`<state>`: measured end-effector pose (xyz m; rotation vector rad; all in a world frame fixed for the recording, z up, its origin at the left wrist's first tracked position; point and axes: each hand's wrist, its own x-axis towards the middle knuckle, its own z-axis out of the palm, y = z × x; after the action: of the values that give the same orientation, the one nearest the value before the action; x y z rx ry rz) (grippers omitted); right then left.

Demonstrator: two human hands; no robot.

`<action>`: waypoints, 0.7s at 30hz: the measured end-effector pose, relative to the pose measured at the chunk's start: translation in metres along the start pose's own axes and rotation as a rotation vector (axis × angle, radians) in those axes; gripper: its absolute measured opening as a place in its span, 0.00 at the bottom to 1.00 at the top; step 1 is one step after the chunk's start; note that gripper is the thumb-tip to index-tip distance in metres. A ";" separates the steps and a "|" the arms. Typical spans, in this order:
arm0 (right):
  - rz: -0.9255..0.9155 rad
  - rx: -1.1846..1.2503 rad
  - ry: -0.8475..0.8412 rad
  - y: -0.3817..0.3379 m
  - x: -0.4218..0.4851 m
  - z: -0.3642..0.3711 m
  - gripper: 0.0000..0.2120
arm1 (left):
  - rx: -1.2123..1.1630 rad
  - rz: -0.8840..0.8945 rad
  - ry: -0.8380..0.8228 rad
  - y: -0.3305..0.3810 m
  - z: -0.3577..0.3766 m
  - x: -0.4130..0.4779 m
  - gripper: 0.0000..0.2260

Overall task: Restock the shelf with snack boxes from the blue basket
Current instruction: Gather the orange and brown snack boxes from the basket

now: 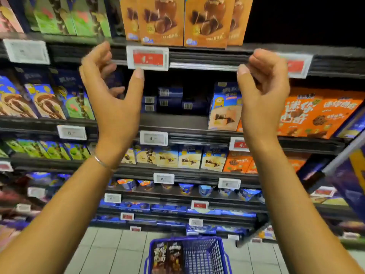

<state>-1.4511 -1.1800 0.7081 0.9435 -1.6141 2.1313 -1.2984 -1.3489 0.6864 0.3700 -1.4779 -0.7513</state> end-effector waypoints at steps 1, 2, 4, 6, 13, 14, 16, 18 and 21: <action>0.025 0.023 -0.005 0.014 -0.020 -0.006 0.14 | -0.013 -0.018 -0.013 -0.010 -0.004 -0.030 0.21; 0.074 0.034 -0.012 0.030 -0.042 -0.011 0.13 | -0.013 -0.060 -0.041 -0.020 -0.010 -0.062 0.19; 0.221 0.024 -0.036 0.065 -0.088 -0.022 0.11 | 0.009 -0.194 -0.103 -0.042 -0.023 -0.129 0.17; 0.380 -0.039 -0.074 0.101 -0.141 -0.037 0.08 | 0.039 -0.399 -0.155 -0.066 -0.041 -0.195 0.16; 1.036 -0.486 -0.422 0.237 -0.361 -0.110 0.06 | 0.207 -1.159 -0.480 -0.173 -0.120 -0.409 0.11; 1.114 -0.536 -0.485 0.258 -0.393 -0.120 0.07 | 0.223 -1.241 -0.491 -0.191 -0.131 -0.438 0.09; 1.253 -0.572 -0.588 0.303 -0.454 -0.134 0.09 | 0.265 -1.359 -0.478 -0.229 -0.150 -0.493 0.09; 1.369 -0.560 -0.656 0.354 -0.511 -0.141 0.07 | 0.283 -1.411 -0.469 -0.274 -0.164 -0.546 0.06; 1.478 -0.562 -0.770 0.439 -0.583 -0.141 0.08 | 0.377 -1.345 -0.479 -0.349 -0.170 -0.615 0.10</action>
<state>-1.3284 -1.1055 -0.0209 0.2794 -3.8635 1.5484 -1.1663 -1.2381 -0.0196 1.6493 -1.7126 -1.6826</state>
